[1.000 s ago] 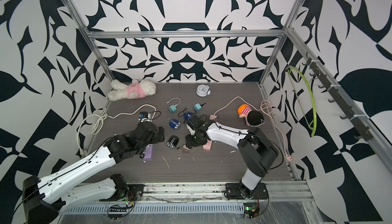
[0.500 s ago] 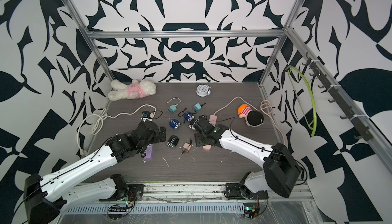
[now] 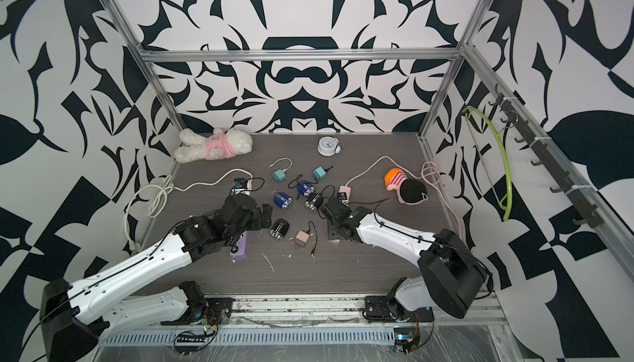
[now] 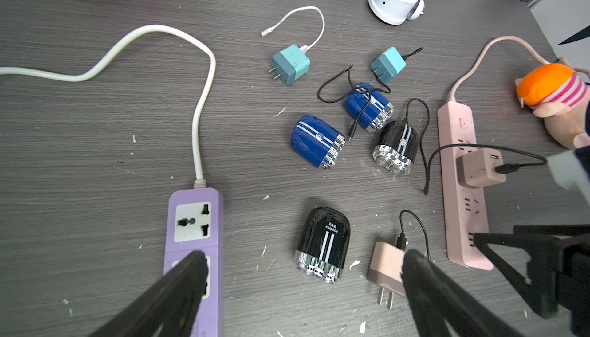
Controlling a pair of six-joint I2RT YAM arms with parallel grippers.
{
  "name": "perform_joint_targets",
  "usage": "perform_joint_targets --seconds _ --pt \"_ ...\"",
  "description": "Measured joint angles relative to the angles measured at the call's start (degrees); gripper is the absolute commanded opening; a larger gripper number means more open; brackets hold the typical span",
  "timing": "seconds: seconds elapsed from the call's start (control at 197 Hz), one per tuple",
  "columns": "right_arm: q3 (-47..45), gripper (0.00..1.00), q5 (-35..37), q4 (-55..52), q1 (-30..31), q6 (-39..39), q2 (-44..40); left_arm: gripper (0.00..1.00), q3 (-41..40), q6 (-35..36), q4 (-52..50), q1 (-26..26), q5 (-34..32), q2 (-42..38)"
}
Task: Unplug the electric shaver
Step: Move the socket to the center of the board.
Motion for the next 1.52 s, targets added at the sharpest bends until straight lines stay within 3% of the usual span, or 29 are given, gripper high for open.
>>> perform_joint_targets --seconds 0.834,1.521 --pt "-2.6 0.63 -2.2 8.9 -2.4 1.5 3.2 0.99 0.0 1.3 1.3 0.0 1.6 3.0" --pt "-8.7 0.64 -7.9 -0.4 -17.2 -2.4 -7.4 0.99 1.0 4.8 5.7 0.0 5.1 8.0"
